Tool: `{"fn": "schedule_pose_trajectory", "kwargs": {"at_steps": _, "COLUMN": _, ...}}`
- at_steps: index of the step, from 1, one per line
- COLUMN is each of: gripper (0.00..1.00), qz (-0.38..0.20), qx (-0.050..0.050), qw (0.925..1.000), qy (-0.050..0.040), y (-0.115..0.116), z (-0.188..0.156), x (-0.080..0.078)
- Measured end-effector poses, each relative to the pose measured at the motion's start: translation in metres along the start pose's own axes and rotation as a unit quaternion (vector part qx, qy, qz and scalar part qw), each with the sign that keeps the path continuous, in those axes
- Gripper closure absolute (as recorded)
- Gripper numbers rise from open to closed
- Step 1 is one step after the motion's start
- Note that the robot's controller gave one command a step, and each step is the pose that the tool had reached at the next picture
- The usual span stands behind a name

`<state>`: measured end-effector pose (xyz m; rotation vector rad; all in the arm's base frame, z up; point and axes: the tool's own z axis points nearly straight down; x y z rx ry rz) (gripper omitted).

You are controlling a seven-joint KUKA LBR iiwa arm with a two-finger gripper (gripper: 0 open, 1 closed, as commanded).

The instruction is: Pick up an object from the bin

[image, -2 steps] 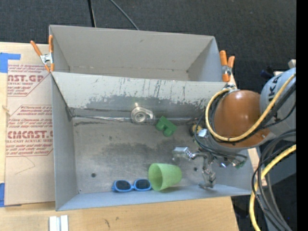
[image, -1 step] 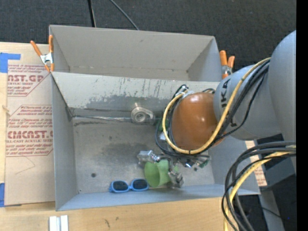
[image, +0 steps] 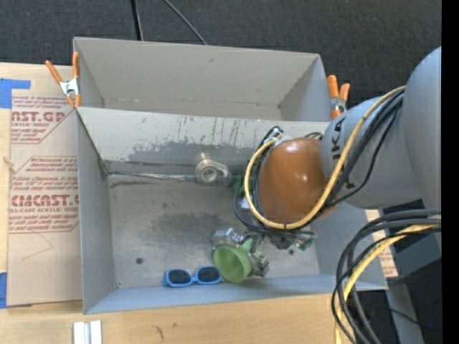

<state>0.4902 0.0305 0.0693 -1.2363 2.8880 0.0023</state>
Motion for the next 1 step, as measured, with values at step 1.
{"fn": "schedule_pose_trajectory", "kwargs": {"at_steps": 1, "gripper": 1.00, "qz": -0.018, "qx": 0.004, "qw": 0.9998, "qy": -0.0038, "y": -0.0268, "z": -0.1717, "x": -0.0133}}
